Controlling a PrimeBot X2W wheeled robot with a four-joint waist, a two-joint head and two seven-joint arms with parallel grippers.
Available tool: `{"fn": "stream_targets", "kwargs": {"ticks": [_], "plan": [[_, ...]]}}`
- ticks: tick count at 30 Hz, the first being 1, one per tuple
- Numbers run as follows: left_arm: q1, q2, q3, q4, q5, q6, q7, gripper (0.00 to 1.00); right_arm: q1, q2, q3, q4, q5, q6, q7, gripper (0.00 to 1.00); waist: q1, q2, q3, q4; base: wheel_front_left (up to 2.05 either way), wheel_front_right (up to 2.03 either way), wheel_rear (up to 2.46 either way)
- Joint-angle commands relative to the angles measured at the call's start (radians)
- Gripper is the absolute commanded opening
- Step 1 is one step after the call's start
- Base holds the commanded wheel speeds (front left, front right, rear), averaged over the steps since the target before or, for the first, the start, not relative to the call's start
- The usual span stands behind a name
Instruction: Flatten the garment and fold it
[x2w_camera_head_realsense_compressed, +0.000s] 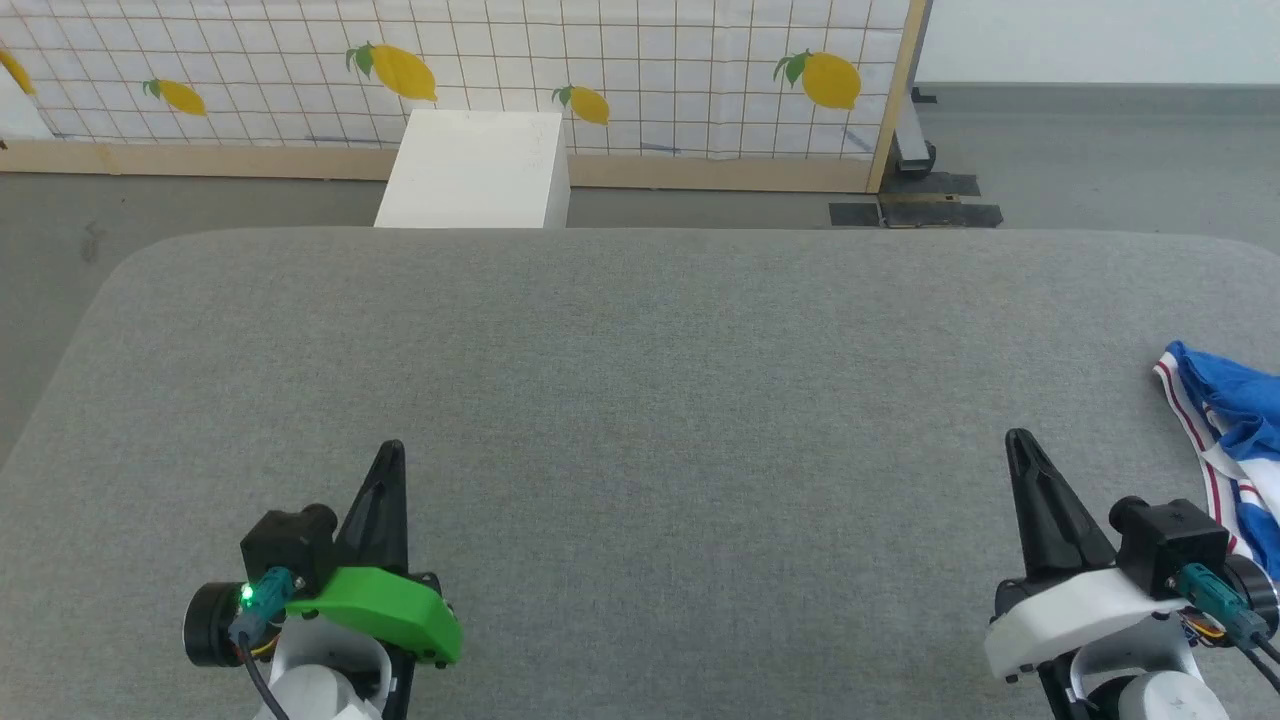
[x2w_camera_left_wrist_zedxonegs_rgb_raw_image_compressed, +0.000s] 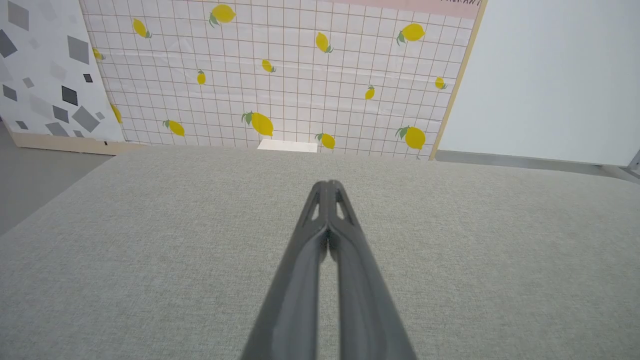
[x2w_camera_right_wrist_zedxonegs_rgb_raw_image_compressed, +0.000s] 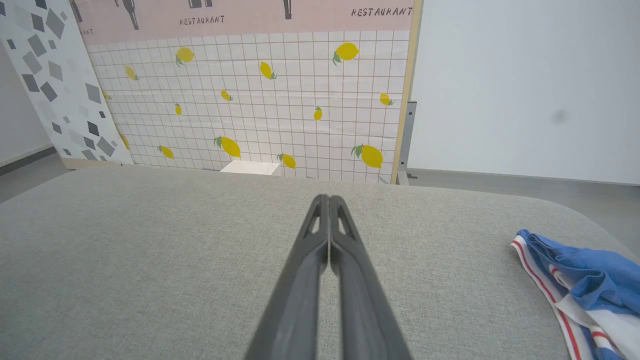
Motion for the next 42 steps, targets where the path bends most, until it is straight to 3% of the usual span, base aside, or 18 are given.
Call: {"fn": "stream_targets", "kwargs": {"ticks": [1,42], "plan": [[0.016,-0.004,0.001,-0.010,0.008,0.005,0.004,0.00,0.001,0.001,0.003,-0.007,-0.006,0.000,0.004,0.00,0.0000,0.0000,0.000,0.000,0.00,0.00,0.00],[0.051,-0.010,0.006,-0.103,0.072,0.036,0.087,0.00,0.003,0.001,0.016,-0.026,-0.035,-0.001,0.046,0.00,0.0000,0.0000,-0.001,-0.016,0.00,0.00,0.00]]}}
